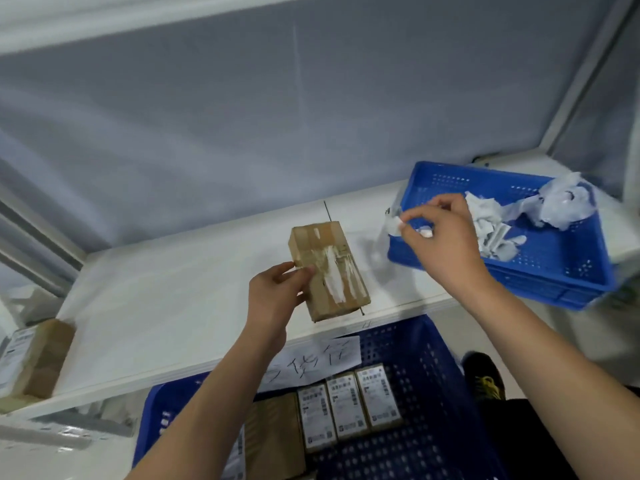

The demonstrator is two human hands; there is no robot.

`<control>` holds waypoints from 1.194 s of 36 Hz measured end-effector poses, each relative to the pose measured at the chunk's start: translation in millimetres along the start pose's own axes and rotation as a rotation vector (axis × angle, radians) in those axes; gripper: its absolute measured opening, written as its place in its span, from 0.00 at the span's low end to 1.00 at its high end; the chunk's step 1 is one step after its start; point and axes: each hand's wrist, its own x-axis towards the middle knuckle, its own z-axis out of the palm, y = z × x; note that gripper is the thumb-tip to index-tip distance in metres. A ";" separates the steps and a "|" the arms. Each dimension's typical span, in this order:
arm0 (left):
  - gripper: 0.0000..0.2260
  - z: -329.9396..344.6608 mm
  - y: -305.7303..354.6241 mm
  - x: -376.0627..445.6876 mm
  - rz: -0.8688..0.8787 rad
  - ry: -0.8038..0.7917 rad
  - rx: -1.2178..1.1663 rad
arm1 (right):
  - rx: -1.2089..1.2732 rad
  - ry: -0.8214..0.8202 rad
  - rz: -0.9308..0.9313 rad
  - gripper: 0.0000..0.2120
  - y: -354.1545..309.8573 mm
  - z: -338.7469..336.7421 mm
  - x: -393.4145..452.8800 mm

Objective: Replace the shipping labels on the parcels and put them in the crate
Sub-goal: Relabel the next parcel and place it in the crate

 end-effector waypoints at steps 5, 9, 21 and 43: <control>0.19 27.4 0.8 3.9 -0.001 -0.018 0.006 | 0.045 0.248 0.101 0.07 24.7 -29.1 15.0; 0.18 46.4 2.5 3.5 -0.009 -0.029 -0.005 | 0.139 0.400 0.241 0.12 47.2 -41.5 26.0; 0.16 57.3 1.7 12.3 0.021 -0.070 0.028 | -0.213 0.174 0.331 0.04 117.8 -32.8 55.7; 0.17 36.7 11.1 6.7 0.018 -0.066 -0.027 | -0.038 0.127 0.448 0.06 59.3 -30.7 50.6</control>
